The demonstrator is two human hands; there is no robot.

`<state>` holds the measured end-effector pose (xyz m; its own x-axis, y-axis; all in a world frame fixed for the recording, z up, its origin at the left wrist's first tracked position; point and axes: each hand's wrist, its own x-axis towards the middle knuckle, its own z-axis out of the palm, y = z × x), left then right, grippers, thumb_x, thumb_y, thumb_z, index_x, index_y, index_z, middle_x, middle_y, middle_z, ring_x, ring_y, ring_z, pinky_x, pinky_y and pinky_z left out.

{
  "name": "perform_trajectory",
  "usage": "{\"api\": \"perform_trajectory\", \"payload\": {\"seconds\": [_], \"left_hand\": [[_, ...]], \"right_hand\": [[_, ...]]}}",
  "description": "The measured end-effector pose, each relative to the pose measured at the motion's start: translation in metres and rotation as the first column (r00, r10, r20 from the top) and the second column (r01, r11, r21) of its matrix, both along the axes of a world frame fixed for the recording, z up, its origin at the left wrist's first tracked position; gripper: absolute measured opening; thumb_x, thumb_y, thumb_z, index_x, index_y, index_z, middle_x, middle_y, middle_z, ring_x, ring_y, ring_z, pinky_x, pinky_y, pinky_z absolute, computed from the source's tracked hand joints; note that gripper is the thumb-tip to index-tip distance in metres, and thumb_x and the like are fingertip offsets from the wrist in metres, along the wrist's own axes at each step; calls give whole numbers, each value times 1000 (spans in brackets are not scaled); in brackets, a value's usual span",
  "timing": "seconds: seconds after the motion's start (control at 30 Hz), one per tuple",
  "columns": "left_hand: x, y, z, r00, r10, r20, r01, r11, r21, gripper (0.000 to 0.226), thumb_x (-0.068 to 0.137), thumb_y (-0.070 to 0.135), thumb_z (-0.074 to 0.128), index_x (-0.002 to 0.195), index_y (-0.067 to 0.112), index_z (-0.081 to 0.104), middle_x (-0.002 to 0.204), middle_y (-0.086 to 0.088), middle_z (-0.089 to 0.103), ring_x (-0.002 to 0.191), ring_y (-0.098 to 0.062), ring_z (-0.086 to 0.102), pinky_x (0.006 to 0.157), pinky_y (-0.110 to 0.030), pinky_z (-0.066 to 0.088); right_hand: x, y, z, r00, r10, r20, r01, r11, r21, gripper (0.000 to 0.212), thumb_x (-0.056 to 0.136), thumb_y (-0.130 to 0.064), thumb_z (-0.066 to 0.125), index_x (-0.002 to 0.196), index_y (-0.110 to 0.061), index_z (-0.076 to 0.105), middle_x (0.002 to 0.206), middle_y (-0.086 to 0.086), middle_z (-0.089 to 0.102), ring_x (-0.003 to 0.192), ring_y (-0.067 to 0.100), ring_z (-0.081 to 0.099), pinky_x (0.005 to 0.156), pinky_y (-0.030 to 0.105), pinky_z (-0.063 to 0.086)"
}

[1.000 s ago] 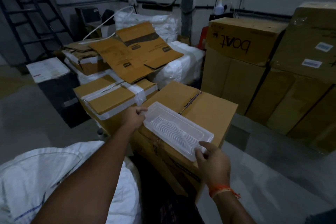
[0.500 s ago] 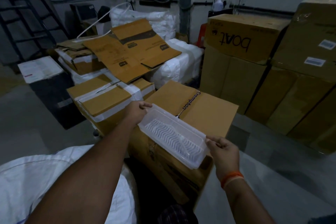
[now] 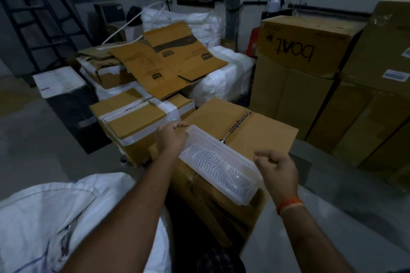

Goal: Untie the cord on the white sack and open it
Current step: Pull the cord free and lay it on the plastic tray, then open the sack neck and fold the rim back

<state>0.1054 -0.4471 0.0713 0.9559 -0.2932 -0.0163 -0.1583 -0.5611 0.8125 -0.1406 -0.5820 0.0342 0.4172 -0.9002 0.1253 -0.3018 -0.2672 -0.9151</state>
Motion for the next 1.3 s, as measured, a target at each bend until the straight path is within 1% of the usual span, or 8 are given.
{"api": "perform_trajectory", "payload": {"seconds": [0.2, 0.3, 0.4, 0.57, 0.73, 1.0, 1.23, 1.3], "left_hand": [[-73, 21, -22, 967, 208, -146, -234, 954, -186, 14, 90, 21, 75, 100, 31, 75, 131, 0, 65, 115, -23, 63, 86, -31, 55], [-86, 21, -30, 945, 165, -281, -238, 939, -249, 13, 93, 22, 72, 106, 27, 72, 105, 4, 71, 86, -14, 65, 60, -24, 47], [-94, 19, -36, 949, 135, -285, -220, 930, -293, 16, 92, 19, 73, 107, 24, 71, 104, 3, 70, 79, -5, 60, 62, -24, 46], [-95, 18, -44, 949, 166, -267, -234, 940, -247, 20, 88, 20, 77, 106, 26, 73, 108, 2, 72, 93, -14, 66, 83, -33, 59], [-96, 18, -42, 952, 184, -243, -240, 944, -225, 21, 90, 23, 77, 110, 26, 74, 108, 5, 71, 97, -14, 67, 81, -28, 55], [-90, 77, -29, 956, 237, -171, -269, 943, -197, 19, 87, 31, 77, 106, 34, 73, 116, 8, 73, 108, -15, 68, 95, -39, 58], [-97, 200, -23, 906, 421, -38, -421, 890, -177, 18, 90, 25, 75, 107, 28, 75, 103, 12, 71, 82, -3, 62, 86, -28, 51], [-100, 239, -25, 874, 485, -30, -483, 858, -175, 19, 90, 25, 75, 108, 27, 76, 106, 11, 71, 81, -3, 62, 86, -28, 52]], "right_hand": [[57, -16, 36, 849, 442, -291, -489, 865, -114, 16, 93, -22, 71, 107, -27, 79, 114, -13, 74, 110, 6, 62, 97, 25, 47], [73, -21, 30, 753, 502, -426, -602, 786, -138, 20, 95, -22, 69, 112, -26, 78, 121, -8, 73, 116, 12, 63, 95, 23, 44], [79, -23, 23, 723, 496, -481, -625, 766, -149, 23, 95, -18, 67, 114, -25, 77, 124, -4, 72, 116, 15, 63, 95, 23, 44], [82, -26, 14, 740, 469, -482, -594, 792, -141, 23, 92, -17, 71, 112, -26, 78, 123, -2, 72, 114, 16, 63, 94, 25, 47], [84, -26, 15, 734, 476, -485, -593, 797, -116, 23, 92, -19, 71, 112, -29, 77, 125, -3, 71, 115, 17, 63, 99, 33, 50], [74, 9, 37, 811, 461, -360, -568, 768, -297, 23, 90, -27, 75, 112, -24, 78, 120, -5, 74, 110, 12, 67, 93, 21, 45], [102, 119, 40, 671, 677, -303, -739, 643, -201, 19, 89, -16, 75, 107, -16, 80, 106, -3, 75, 107, 17, 67, 99, 30, 51], [111, 156, 34, 586, 767, -262, -809, 573, -134, 18, 89, -12, 73, 104, -16, 80, 97, -13, 71, 101, 14, 68, 90, 14, 50]]}}
